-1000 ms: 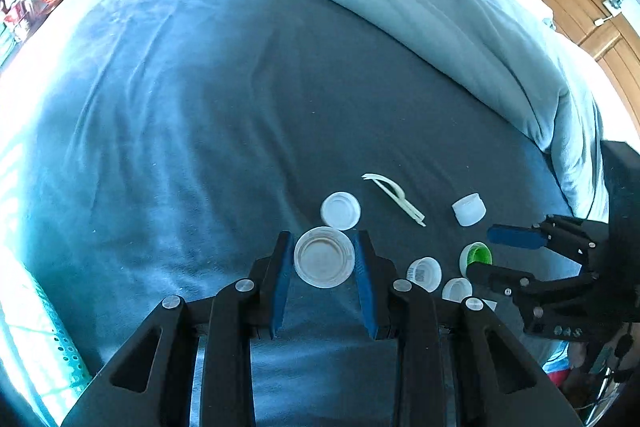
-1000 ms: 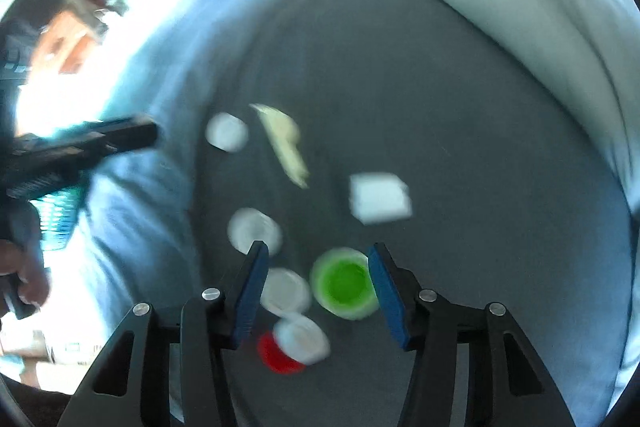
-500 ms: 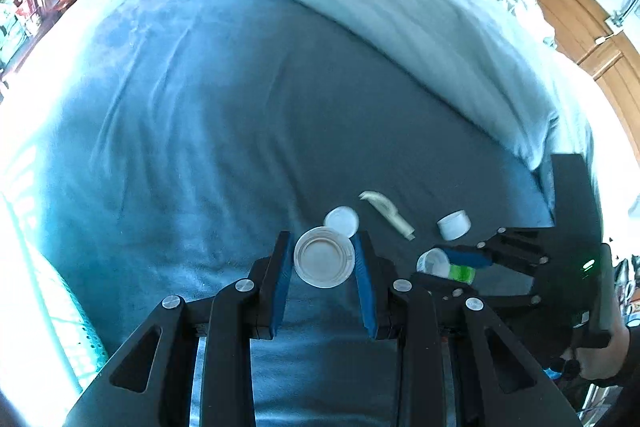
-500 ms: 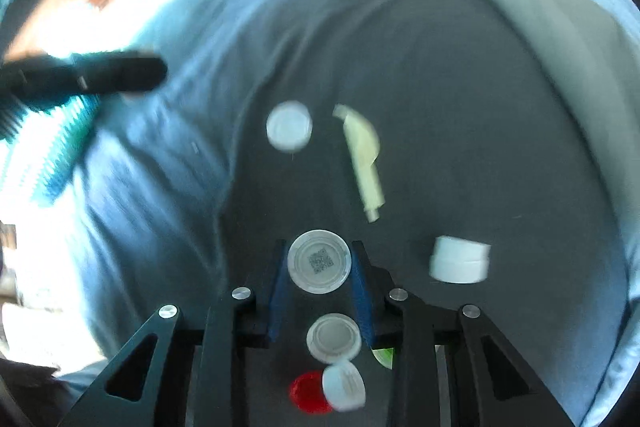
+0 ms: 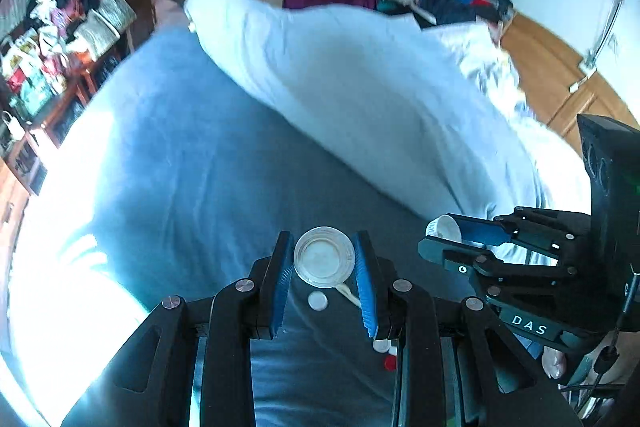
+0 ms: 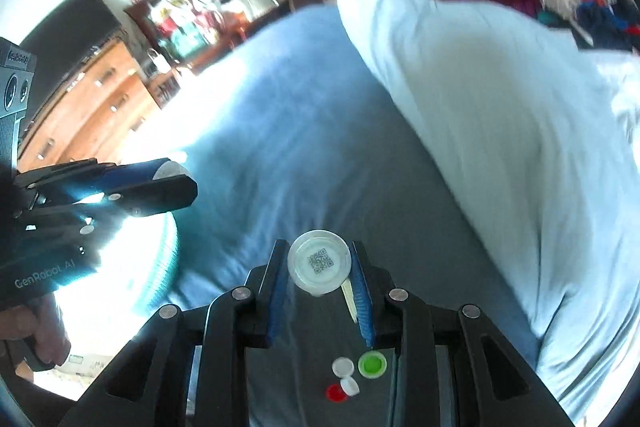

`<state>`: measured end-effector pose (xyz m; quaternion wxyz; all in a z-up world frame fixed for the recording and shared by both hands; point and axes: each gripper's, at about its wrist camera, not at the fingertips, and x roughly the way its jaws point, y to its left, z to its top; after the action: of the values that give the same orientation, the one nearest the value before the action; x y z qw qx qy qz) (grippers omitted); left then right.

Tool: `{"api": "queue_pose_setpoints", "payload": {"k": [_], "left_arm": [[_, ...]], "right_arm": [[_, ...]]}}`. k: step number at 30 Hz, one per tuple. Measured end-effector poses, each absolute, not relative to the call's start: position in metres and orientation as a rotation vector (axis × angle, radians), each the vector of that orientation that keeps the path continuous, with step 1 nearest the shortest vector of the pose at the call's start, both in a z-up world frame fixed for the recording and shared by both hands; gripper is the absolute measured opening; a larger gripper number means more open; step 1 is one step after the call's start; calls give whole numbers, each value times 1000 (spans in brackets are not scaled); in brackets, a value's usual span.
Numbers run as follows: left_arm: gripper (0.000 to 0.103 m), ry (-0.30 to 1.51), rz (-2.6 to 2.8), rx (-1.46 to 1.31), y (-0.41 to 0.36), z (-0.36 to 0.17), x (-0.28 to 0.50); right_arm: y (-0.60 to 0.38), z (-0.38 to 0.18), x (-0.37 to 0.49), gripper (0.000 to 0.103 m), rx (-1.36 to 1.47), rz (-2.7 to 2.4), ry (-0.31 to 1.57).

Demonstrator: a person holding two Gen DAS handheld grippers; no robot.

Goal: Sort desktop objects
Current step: 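Carry both held white caps over the turquoise basket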

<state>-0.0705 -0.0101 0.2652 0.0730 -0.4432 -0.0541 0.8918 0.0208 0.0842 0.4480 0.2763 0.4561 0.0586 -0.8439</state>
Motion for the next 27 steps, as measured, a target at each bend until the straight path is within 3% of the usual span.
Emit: {"api": "queue_pose_setpoints", "payload": {"k": [10, 27], "left_arm": [[26, -197, 2856, -1305, -76, 336, -42], [26, -341, 2989, -1321, -154, 349, -4]], "right_arm": [[26, 540, 30, 33, 1053, -2223, 209], [-80, 589, 67, 33, 942, -2083, 331]]}}
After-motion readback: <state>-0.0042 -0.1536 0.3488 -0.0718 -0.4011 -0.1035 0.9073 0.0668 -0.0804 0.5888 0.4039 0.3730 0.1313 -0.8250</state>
